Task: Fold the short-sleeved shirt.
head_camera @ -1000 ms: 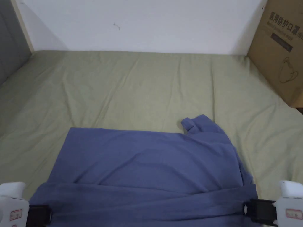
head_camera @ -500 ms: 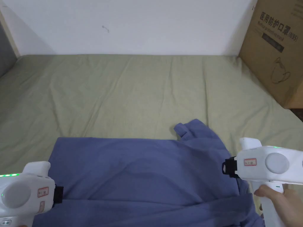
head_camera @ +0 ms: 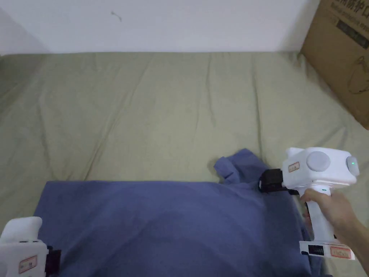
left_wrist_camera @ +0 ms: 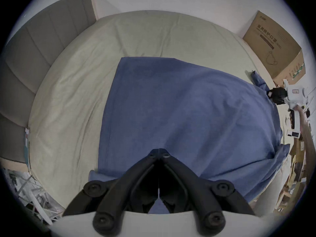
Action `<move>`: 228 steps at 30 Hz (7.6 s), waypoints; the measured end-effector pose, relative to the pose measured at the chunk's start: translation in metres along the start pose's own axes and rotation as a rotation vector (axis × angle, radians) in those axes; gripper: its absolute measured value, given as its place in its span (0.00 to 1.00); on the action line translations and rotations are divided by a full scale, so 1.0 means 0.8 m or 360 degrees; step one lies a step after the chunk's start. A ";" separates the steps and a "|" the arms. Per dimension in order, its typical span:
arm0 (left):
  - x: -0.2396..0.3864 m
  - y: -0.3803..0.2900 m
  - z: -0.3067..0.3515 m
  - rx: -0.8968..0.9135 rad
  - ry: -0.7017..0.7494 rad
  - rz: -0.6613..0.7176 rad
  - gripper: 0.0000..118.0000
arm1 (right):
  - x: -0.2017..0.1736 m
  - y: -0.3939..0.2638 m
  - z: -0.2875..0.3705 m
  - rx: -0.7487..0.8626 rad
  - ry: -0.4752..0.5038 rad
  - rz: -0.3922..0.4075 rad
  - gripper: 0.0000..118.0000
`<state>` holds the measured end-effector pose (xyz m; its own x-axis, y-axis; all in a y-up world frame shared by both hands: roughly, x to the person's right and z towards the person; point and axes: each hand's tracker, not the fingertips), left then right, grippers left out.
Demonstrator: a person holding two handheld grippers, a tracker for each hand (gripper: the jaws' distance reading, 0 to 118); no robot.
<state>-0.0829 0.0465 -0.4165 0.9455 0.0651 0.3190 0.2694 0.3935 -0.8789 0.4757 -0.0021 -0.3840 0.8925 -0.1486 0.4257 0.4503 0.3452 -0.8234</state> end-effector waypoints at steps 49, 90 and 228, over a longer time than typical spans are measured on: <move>-0.064 0.193 -0.099 0.0039 0.0029 0.0093 0.02 | -0.038 -0.009 0.074 0.0168 -0.0012 0.0177 0.00; -0.092 -0.134 0.147 0.0323 -0.0113 0.0137 0.80 | -0.050 -0.306 0.248 0.0388 0.0134 0.0281 0.54; -0.070 -0.174 0.032 0.0052 -0.1088 0.0685 0.86 | -0.194 -0.342 0.173 0.0151 0.0360 0.0189 0.01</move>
<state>-0.1782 0.0115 -0.3028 0.6416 0.7591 0.1106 -0.1081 0.2321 -0.9667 0.2110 0.0545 -0.1728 0.9266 -0.3016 0.2246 0.3472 0.4566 -0.8191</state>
